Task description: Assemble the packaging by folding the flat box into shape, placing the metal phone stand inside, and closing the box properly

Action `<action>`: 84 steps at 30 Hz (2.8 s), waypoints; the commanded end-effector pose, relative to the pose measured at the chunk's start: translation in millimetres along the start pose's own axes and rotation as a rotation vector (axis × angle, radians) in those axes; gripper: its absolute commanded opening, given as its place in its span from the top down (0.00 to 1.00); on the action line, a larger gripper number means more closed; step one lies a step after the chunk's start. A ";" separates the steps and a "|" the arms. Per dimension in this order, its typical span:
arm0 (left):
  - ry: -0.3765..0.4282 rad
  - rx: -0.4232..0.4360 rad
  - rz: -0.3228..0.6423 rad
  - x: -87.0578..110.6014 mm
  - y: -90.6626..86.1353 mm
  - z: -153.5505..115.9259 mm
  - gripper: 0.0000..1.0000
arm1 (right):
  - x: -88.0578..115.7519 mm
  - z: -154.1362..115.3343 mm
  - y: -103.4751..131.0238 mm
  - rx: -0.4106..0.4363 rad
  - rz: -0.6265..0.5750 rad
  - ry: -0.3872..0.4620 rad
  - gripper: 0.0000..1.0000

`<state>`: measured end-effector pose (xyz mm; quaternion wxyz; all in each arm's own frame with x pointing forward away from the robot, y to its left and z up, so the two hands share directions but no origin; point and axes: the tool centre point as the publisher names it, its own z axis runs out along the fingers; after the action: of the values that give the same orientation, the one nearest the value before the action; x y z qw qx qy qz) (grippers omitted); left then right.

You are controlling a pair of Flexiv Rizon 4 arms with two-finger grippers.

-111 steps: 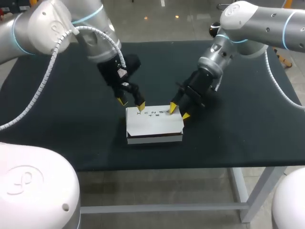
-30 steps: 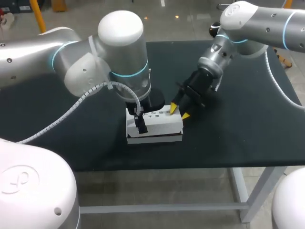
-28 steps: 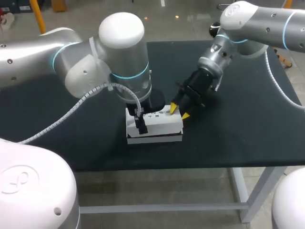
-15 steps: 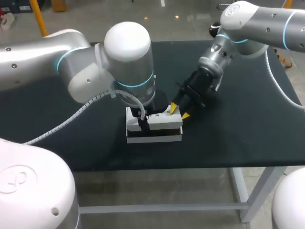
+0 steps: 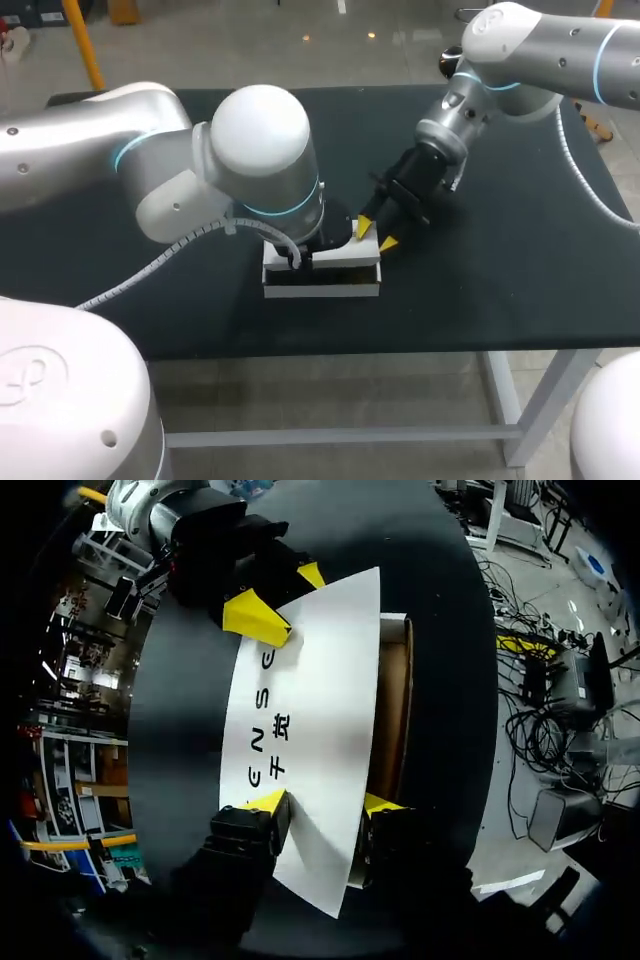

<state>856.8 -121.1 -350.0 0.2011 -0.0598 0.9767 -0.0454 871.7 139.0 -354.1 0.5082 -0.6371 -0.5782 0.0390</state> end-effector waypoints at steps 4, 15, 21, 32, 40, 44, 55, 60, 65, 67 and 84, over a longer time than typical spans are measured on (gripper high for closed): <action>-0.049 -0.013 0.005 7.9 1.0 4.5 0.57 | 0.5 0.5 0.7 0.000 0.000 -0.001 0.55; -0.056 -0.016 0.015 11.6 -0.3 4.6 0.55 | -0.3 1.7 -5.1 -0.013 -0.004 -0.010 0.52; -0.052 -0.021 0.017 13.4 -0.3 6.6 0.56 | -4.3 -2.0 -11.5 -0.031 -0.011 0.003 0.52; -0.035 -0.028 0.019 16.5 -2.4 10.7 0.54 | -11.4 -11.1 -29.1 -0.081 -0.042 0.028 0.54; -0.026 -0.029 0.014 17.9 -2.5 13.4 0.54 | -4.6 -3.5 -43.4 -0.133 -0.121 0.020 0.60; -0.025 -0.033 0.014 18.2 -2.5 13.6 0.55 | -1.7 -0.9 -47.1 -0.162 -0.151 0.003 0.75; -0.018 -0.041 0.013 19.5 -0.7 14.2 0.55 | -5.4 16.9 -57.4 -0.344 -0.228 -0.062 1.00; -0.017 -0.043 0.013 19.9 -0.5 14.4 0.54 | -10.0 21.9 -56.0 -0.390 -0.239 -0.067 1.00; -0.012 -0.045 0.012 20.0 -0.3 15.3 0.54 | -13.1 24.0 -53.0 -0.413 -0.245 -0.068 1.00; -0.010 -0.045 0.011 20.0 -0.2 15.5 0.54 | -14.2 25.3 -51.8 -0.417 -0.250 -0.069 1.00; 0.001 -0.049 0.015 19.4 0.1 15.6 0.53 | -17.0 34.2 -42.9 -0.426 -0.248 -0.083 1.00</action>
<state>844.8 -122.5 -369.7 0.1997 -0.0563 0.9780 -0.0229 814.2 138.6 -349.6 0.3390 -0.6518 -0.6676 -0.1206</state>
